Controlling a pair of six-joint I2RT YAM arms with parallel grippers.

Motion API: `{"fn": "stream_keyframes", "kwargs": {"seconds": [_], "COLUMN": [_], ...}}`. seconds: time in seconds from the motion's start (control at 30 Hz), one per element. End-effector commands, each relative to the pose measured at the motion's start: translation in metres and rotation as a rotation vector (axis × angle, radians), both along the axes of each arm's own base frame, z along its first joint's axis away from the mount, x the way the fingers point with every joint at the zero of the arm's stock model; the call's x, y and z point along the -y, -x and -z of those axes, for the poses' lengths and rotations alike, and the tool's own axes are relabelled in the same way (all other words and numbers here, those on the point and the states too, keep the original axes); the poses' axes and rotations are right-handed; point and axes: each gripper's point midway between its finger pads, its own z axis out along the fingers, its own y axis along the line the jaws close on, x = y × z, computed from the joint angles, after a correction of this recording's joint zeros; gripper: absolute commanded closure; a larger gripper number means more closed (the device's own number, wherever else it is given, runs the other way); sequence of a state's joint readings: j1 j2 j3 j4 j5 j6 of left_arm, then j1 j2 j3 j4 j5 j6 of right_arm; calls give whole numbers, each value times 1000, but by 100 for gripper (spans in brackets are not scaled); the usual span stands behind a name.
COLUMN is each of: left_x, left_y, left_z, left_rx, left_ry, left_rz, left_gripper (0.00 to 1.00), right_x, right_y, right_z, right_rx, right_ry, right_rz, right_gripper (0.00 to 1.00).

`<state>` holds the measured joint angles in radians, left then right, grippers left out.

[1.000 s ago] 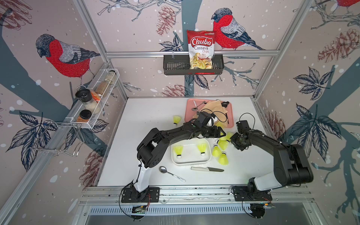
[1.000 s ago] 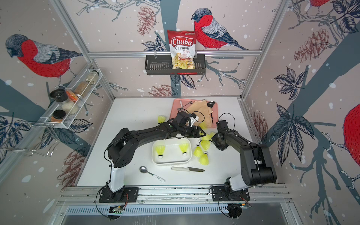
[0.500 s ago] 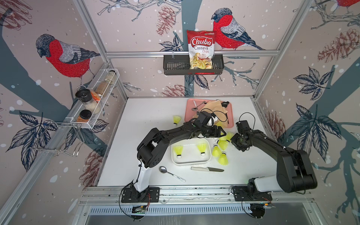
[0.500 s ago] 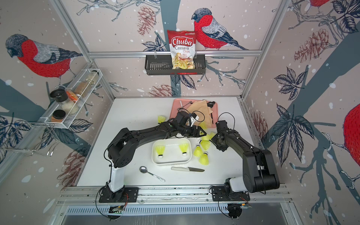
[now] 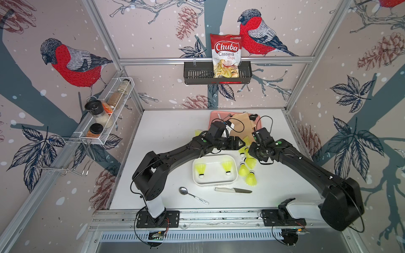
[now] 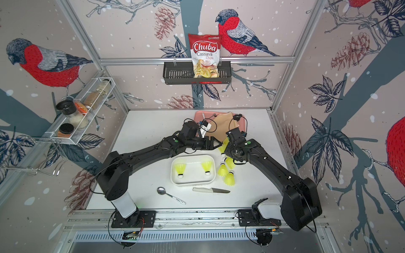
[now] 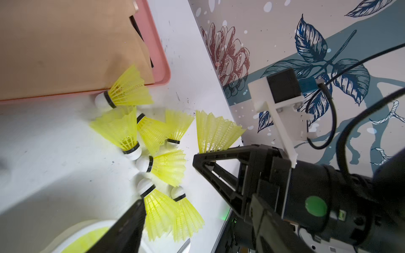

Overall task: Put the shuttlecocks into the storage box
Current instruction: Place the shuttlecock in the storage box.

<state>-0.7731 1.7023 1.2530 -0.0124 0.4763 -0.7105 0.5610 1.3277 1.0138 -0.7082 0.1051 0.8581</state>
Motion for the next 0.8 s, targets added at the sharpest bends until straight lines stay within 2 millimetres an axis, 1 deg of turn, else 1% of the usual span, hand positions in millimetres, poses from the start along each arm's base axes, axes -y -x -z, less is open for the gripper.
{"fn": "stream_keyframes", "kwargs": {"seconds": [0.0, 0.1, 0.2, 0.23, 0.3, 0.4, 0.47, 0.67, 0.77], "left_x": [-27, -52, -78, -86, -104, -128, -142, -177, -187], "left_y": [-5, 3, 13, 16, 23, 30, 34, 46, 53], "left_z": [-1, 3, 9, 9, 16, 19, 18, 30, 39], "left_rx": [8, 17, 20, 24, 17, 22, 33, 6, -19], "left_ry": [-23, -66, -111, -120, -150, -185, -194, -250, -273], "left_rz": [-86, -135, -187, -205, -249, -315, -360, -467, -490], "left_gripper": [22, 22, 22, 22, 22, 22, 22, 22, 22], "right_x": [-23, -53, -83, -90, -105, -125, -136, -162, -170], "right_y": [16, 29, 39, 42, 48, 58, 65, 79, 82], "right_z": [0, 5, 4, 4, 6, 12, 17, 31, 37], "right_rx": [-16, -14, -4, -4, -13, -28, -45, -81, -96], "right_ry": [62, 64, 49, 46, 36, 22, 16, 4, 1], "right_rz": [-133, -238, -331, -353, -402, -460, -493, -571, -596], "right_gripper": [76, 76, 76, 76, 77, 77, 77, 78, 78]}}
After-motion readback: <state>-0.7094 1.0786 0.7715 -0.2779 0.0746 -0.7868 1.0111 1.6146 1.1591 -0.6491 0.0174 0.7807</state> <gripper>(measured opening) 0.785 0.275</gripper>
